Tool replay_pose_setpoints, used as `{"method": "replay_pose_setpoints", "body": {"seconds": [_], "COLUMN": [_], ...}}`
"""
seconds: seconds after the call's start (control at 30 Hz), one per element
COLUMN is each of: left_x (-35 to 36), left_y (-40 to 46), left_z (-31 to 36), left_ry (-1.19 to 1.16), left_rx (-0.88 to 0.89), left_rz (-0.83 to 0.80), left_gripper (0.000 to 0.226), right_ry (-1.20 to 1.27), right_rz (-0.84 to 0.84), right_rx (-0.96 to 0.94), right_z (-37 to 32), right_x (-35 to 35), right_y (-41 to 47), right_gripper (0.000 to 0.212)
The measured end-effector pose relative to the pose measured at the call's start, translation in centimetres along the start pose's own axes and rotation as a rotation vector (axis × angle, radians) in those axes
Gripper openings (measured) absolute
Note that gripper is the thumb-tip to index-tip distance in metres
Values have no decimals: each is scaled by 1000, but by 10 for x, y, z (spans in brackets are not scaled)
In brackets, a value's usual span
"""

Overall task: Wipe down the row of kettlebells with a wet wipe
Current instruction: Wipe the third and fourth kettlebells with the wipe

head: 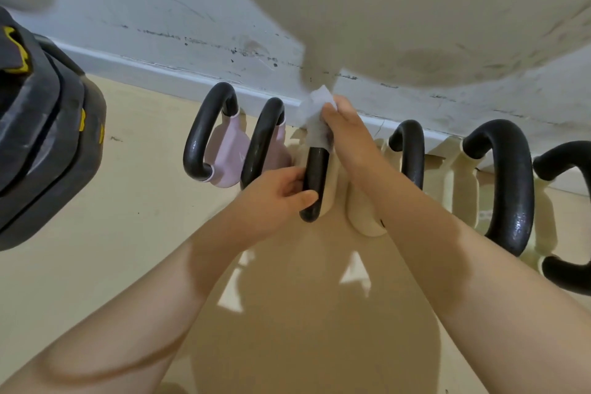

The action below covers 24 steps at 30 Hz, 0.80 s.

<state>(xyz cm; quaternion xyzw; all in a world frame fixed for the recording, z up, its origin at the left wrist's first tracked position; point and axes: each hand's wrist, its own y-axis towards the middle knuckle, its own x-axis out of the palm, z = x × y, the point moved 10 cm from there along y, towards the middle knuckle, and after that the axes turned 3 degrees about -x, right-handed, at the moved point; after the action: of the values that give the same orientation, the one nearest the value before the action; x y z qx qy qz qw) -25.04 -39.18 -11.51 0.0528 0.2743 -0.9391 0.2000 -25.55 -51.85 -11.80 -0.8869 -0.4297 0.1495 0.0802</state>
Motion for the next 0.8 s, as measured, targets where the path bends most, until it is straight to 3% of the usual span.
{"method": "replay_pose_setpoints", "body": {"seconds": [0.17, 0.27, 0.37, 0.5, 0.6, 0.67, 0.8], "left_x": [1, 0, -1, -3, -3, 0, 0], "left_y": [-3, -1, -1, 7, 14, 14, 11], "left_z": [-3, -2, 0, 8, 11, 11, 10], "left_ry": [-18, -24, -59, -40, -6, 0, -50], "left_rx": [49, 53, 40, 31, 10, -1, -14], "left_rz": [4, 6, 30, 90, 138, 157, 195], "left_gripper": [32, 33, 30, 25, 27, 28, 23], "right_ry": [239, 180, -147, -773, -1241, -1373, -1326], "right_rz": [25, 44, -49, -27, -224, -314, -185], "right_rx": [226, 73, -250, -498, -690, -747, -678], "right_z": [18, -2, -31, -44, -43, -37, -44], "right_x": [0, 0, 5, 9, 33, 33, 13], "right_y": [7, 7, 4, 5, -14, -22, -23], "right_gripper": [28, 27, 27, 33, 40, 41, 45]}}
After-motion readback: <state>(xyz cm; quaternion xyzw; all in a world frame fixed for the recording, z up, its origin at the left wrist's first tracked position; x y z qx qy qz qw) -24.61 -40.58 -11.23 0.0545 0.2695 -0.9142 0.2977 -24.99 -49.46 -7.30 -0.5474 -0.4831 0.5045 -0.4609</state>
